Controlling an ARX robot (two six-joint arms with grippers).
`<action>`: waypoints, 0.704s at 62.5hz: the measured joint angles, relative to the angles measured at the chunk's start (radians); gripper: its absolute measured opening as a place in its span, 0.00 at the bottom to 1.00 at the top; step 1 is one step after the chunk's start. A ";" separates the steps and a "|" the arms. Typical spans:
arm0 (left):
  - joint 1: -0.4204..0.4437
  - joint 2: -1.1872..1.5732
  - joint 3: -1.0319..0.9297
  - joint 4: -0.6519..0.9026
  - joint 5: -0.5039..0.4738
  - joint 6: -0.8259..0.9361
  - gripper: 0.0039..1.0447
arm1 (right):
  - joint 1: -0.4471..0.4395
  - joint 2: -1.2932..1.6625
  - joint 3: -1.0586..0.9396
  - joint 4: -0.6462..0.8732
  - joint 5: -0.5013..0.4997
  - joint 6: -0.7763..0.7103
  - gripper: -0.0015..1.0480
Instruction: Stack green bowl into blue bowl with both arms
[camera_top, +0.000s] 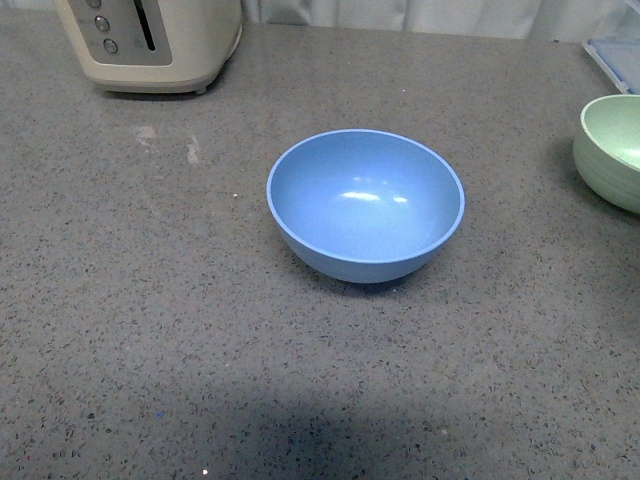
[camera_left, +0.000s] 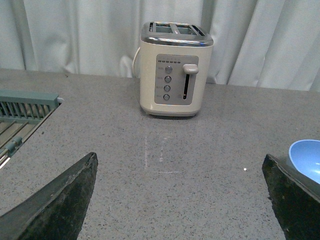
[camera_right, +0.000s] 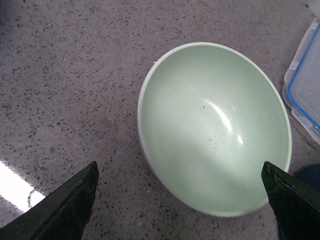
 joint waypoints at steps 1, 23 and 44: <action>0.000 0.000 0.000 0.000 0.000 0.000 0.94 | 0.002 0.008 0.004 0.000 -0.002 -0.002 0.91; 0.000 0.000 0.000 0.000 0.000 0.000 0.94 | 0.047 0.203 0.126 -0.001 -0.012 -0.011 0.91; 0.000 0.000 0.000 0.000 0.000 0.000 0.94 | 0.052 0.267 0.167 -0.042 -0.008 -0.020 0.54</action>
